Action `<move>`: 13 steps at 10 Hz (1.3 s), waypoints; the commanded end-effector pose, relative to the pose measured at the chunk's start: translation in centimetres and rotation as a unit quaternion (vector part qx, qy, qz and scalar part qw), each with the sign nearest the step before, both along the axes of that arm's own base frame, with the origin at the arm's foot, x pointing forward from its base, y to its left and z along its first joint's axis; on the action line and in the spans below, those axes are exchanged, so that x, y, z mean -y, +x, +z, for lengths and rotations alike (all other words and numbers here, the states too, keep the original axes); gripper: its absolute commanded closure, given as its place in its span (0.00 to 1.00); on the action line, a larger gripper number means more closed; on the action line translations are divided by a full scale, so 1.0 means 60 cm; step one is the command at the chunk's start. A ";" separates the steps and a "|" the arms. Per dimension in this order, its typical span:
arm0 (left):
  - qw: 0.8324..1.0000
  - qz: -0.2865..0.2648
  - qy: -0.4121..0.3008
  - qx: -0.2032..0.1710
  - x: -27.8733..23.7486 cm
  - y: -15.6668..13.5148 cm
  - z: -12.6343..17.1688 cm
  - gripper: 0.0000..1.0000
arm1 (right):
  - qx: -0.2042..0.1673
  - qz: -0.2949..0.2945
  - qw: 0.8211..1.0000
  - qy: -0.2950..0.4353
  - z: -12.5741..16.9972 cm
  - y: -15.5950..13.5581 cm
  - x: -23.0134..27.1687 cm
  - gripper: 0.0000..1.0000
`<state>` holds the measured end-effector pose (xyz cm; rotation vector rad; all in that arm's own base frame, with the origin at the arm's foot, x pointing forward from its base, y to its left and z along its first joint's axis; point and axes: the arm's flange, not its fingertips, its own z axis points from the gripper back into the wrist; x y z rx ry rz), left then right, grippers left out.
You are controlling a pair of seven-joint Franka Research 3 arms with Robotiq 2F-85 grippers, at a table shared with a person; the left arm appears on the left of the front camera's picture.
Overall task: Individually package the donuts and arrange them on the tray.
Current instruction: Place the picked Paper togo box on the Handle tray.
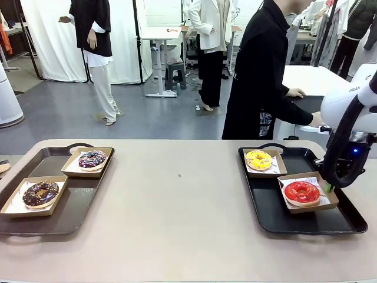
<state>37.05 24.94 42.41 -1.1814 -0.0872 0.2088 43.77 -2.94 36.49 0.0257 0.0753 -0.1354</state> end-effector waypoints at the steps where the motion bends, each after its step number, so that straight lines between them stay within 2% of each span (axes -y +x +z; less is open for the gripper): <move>1: 1.000 0.003 -0.001 -0.002 -0.001 -0.002 0.004 0.00 | 0.005 0.005 1.000 0.007 -0.015 0.005 -0.004 0.99; 2: 1.000 0.003 -0.001 -0.002 -0.001 -0.002 0.004 0.00 | 0.003 0.008 1.000 0.005 -0.018 0.005 -0.004 0.99; 3: 1.000 0.003 -0.001 -0.002 -0.001 -0.002 0.004 0.00 | -0.001 0.010 1.000 0.006 -0.018 0.004 -0.004 0.92; 8: 1.000 0.003 -0.001 -0.002 -0.001 -0.002 0.004 0.00 | 0.008 0.027 1.000 0.005 0.002 -0.007 -0.005 0.42; 11: 1.000 0.003 -0.001 -0.002 -0.001 -0.002 0.004 0.00 | 0.018 0.060 0.998 0.010 0.030 -0.026 -0.013 0.15; 12: 1.000 0.003 -0.001 -0.002 -0.001 -0.002 0.004 0.00 | 0.020 0.075 0.997 0.009 0.047 -0.035 -0.017 0.04; 13: 1.000 0.003 -0.001 -0.002 -0.001 -0.002 0.004 0.00 | 0.022 0.089 0.996 0.011 0.065 -0.045 -0.022 0.00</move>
